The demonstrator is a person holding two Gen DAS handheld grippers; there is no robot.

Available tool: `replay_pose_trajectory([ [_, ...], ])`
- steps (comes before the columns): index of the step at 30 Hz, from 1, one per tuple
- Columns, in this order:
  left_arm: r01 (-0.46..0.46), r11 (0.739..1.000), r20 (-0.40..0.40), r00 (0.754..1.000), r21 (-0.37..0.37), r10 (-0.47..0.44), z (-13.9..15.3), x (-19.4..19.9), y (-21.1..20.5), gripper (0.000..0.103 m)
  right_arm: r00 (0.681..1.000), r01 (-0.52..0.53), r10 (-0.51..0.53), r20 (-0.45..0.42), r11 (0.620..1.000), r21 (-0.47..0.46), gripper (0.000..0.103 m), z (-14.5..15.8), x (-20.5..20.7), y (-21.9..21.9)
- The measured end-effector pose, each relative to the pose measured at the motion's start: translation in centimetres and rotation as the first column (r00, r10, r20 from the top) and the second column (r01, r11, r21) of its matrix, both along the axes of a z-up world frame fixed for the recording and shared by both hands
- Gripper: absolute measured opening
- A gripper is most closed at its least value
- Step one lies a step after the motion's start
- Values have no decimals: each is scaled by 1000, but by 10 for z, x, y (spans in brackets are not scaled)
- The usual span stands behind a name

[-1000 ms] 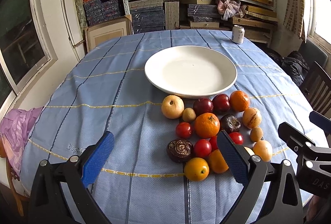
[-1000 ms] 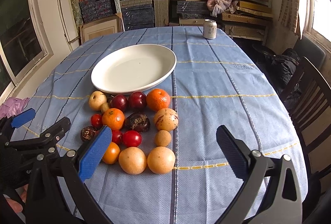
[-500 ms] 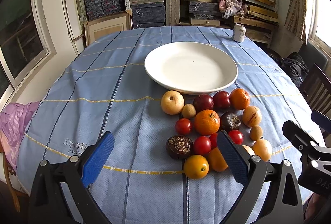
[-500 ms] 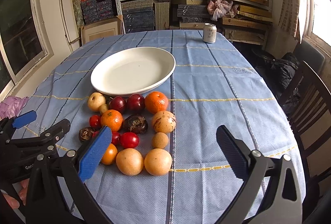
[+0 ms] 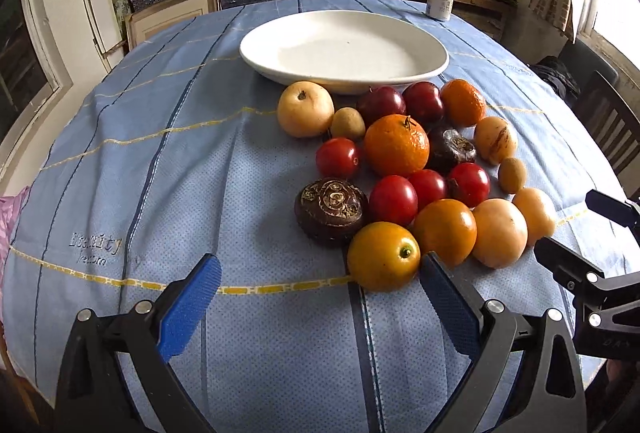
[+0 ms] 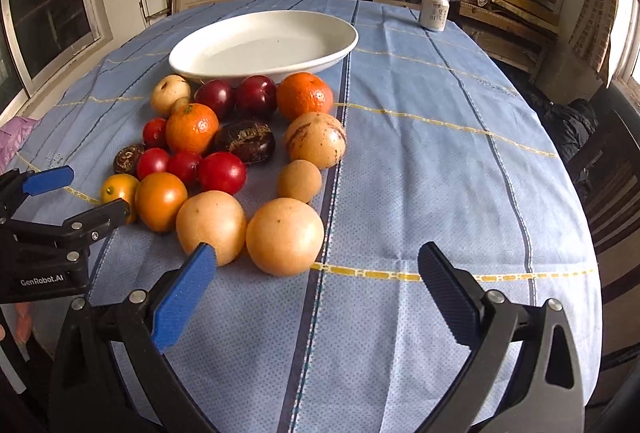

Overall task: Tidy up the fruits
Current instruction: 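Grasp a tangerine with the left tool while the right tool grasps a pale grapefruit, then carry both fruits onto the white plate and open both tools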

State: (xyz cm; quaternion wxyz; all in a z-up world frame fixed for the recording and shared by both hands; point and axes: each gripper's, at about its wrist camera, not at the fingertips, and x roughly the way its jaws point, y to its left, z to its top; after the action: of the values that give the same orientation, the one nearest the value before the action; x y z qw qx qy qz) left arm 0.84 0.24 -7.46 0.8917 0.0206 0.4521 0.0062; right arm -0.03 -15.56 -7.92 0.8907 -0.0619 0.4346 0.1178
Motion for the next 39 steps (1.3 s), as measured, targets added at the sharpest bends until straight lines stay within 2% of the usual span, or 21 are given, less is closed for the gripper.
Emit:
replay_pose_trajectory([
  [3, 7, 1000, -35, 999, 8, -7, -9, 6, 1, 100, 1000, -10, 10, -5, 1000, -3, 99, -4, 8, 1],
  [7, -9, 1000, -61, 998, -24, 7, -19, 16, 6, 100, 1000, -3, 3, -23, 1000, 3, 98, -5, 12, -3],
  [9, -8, 999, -47, 999, -35, 6, -20, 15, 9, 100, 1000, 0, 0, -20, 1000, 3, 91, -8, 11, -5],
  [11, 3, 1000, -32, 999, -31, -4, -21, 12, 8, 97, 999, -9, 10, -36, 999, 33, 73, -13, 14, -7],
  [13, 24, 999, -15, 1000, -32, -25, -20, 10, 6, 87, 999, -14, 15, -48, 1000, 24, 61, -18, 16, -6],
  [15, 53, 998, 14, 999, -35, -52, -17, 5, 1, 57, 999, -32, 32, -15, 999, 7, 46, -16, 13, -1],
  [16, 69, 997, 29, 997, -35, -68, -17, 4, -1, 50, 999, -29, 29, -16, 999, 15, 44, -15, 13, -1],
  [17, 80, 996, 36, 996, -33, -79, -16, 3, -3, 43, 1000, -25, 25, -16, 999, 32, 44, -15, 12, -2],
  [19, 83, 996, 37, 996, -32, -82, -15, 1, -3, 38, 1000, -20, 21, -21, 999, 48, 44, -16, 11, -3],
  [23, 89, 995, 32, 996, -41, -88, -14, 0, -4, 37, 1000, -3, 4, -17, 997, 74, 44, -14, 6, -5],
  [28, 98, 994, 27, 995, -53, -97, -9, -3, -5, 37, 1000, -13, 12, 19, 998, 54, 44, 0, 3, -1],
  [34, 83, 994, 97, 992, -66, -76, 20, -9, 2, 37, 997, -41, 37, 73, 998, 57, 44, 23, 2, 9],
  [37, 92, 989, 133, 988, -111, -77, 36, -7, 6, 37, 993, -47, 39, 108, 996, 76, 44, 37, 10, 16],
  [39, 77, 992, 150, 987, -99, -62, 46, 1, 7, 37, 990, -58, 44, 134, 994, 97, 44, 49, 17, 21],
])
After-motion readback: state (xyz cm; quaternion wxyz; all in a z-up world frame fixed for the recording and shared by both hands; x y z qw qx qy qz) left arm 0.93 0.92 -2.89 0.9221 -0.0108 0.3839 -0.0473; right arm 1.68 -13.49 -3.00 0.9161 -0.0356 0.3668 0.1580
